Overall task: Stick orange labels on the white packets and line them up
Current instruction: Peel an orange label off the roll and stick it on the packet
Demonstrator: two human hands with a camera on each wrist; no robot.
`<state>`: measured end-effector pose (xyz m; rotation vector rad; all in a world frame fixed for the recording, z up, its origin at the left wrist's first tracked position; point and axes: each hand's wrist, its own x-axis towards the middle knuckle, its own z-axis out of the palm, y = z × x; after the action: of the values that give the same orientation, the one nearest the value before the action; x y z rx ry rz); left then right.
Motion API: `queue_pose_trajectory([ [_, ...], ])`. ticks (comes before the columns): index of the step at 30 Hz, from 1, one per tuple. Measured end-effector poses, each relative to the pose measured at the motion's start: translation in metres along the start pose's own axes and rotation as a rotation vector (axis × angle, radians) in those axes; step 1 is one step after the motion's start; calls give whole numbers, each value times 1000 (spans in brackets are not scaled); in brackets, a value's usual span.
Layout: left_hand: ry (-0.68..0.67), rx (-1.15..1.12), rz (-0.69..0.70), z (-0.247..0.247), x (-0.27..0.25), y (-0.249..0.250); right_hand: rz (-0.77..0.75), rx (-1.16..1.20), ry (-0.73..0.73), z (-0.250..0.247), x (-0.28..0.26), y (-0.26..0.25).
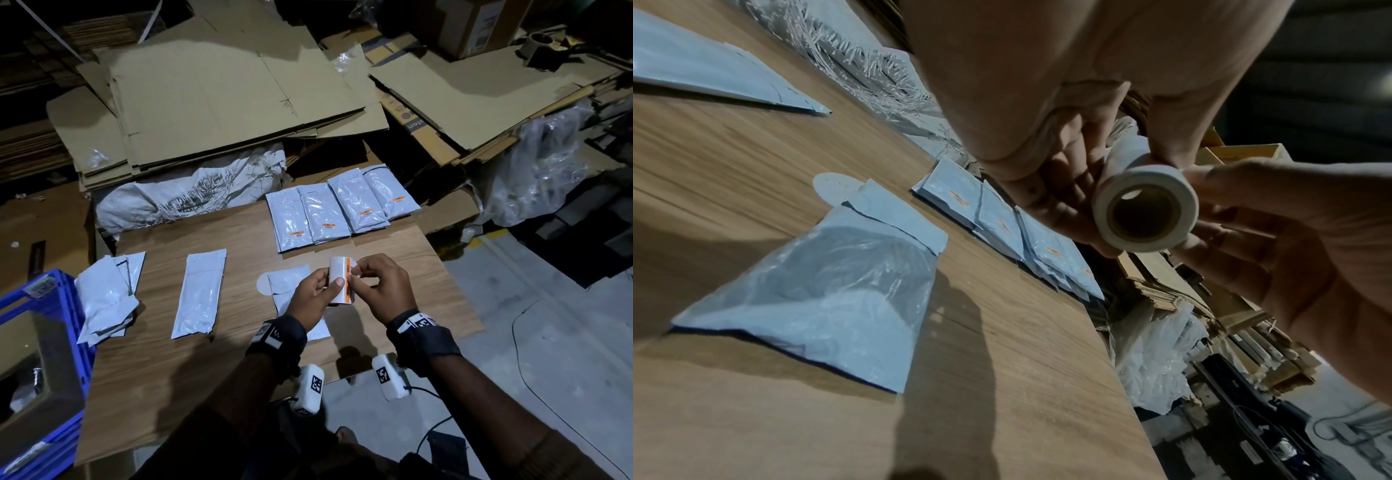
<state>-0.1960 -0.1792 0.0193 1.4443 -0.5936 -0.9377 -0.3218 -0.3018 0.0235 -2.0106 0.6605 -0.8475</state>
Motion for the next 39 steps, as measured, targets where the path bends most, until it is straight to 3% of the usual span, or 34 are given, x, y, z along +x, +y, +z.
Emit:
queue_pose_trajectory([
  [15,81,119,85,3,3,-5,-48,-98,31,8,-6,-4],
  [24,60,82,110,5,3,-5,-71,-137,76,11,-4,-2],
  [32,33,36,101,2,2,-6,-79,-66,-11,-4,-5,0],
  [39,60,4,87,6,1,-8,-60,-100,24,1,-6,-2],
])
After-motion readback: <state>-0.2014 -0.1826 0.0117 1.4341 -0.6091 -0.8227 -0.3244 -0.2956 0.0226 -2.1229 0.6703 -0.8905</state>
